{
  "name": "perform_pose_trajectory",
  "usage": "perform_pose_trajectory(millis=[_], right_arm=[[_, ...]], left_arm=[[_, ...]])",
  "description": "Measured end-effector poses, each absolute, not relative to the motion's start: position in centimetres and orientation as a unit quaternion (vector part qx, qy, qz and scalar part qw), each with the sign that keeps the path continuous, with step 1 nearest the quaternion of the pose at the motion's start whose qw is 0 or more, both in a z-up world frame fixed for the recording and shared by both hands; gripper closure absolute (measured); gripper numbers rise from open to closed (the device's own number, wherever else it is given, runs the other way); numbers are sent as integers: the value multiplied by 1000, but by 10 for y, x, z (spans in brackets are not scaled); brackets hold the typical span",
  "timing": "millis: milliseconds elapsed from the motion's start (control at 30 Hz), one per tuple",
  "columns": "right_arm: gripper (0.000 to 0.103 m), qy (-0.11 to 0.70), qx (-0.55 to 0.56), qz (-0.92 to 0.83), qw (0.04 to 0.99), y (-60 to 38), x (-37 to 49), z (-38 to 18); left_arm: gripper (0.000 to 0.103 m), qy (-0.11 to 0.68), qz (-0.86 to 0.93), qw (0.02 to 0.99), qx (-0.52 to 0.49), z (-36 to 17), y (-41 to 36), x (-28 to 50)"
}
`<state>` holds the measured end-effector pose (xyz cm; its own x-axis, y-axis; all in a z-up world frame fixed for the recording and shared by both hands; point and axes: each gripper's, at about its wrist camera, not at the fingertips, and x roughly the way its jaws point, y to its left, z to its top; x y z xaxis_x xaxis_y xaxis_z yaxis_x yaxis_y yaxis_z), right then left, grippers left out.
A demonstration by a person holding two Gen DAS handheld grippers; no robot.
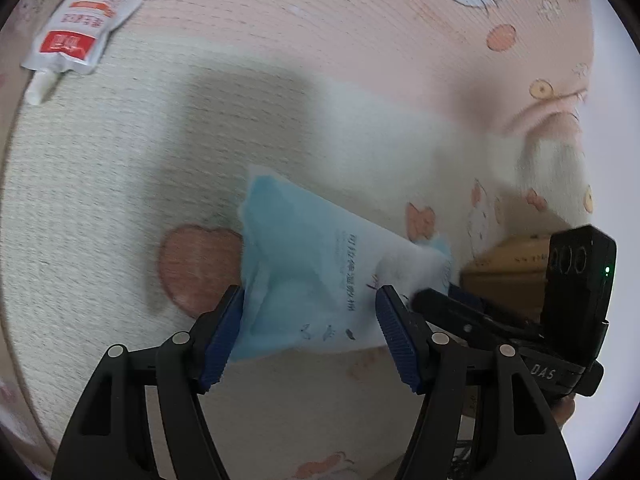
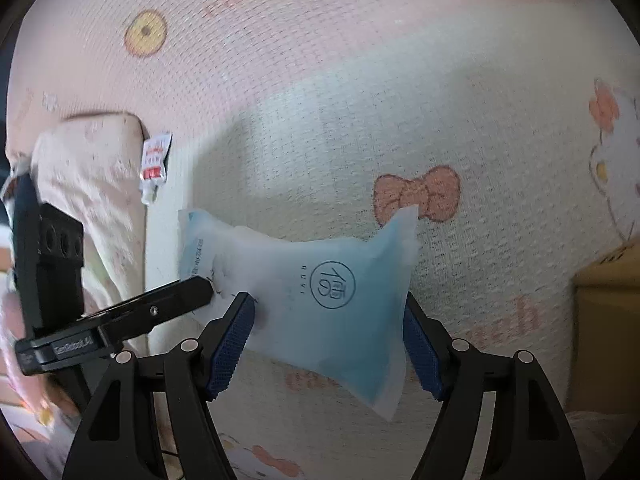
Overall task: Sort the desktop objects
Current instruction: 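Lift the tissue pack off the sheet with both tools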
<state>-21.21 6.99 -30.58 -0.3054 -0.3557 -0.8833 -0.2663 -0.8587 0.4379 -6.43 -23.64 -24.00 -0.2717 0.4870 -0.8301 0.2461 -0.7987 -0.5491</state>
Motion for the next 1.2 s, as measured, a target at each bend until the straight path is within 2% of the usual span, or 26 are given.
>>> perform_pose_trajectory(millis=[167,300,500,733,933,1133,1200], right_arm=[[32,-275,592,-757,32,68,-216,-310],[31,-287,584,-758,33,69,-214,-312],[32,-269,579,-769,35,62,-213,-311],[32,-328,578,-746,38,72,-211,-326],[32,-349,580,-735,30,73,-208,-327],[36,-323,582,-746,18,63,-210,-318],[36,-325,579,-747,21,64,-209,-316]], left_arm=[[34,-300,741,96,-593,-238,-217,-61],[34,-344,729,84,-586,-243,-217,-55],[36,-301,737,78,-600,-239,-216,-58],[36,-268,756,49,-595,-225,-234,-66],[36,-304,736,36,-604,-239,-244,-81],[52,-291,735,59,-610,-236,-223,-83],[54,-299,732,68,-609,-235,-223,-82]])
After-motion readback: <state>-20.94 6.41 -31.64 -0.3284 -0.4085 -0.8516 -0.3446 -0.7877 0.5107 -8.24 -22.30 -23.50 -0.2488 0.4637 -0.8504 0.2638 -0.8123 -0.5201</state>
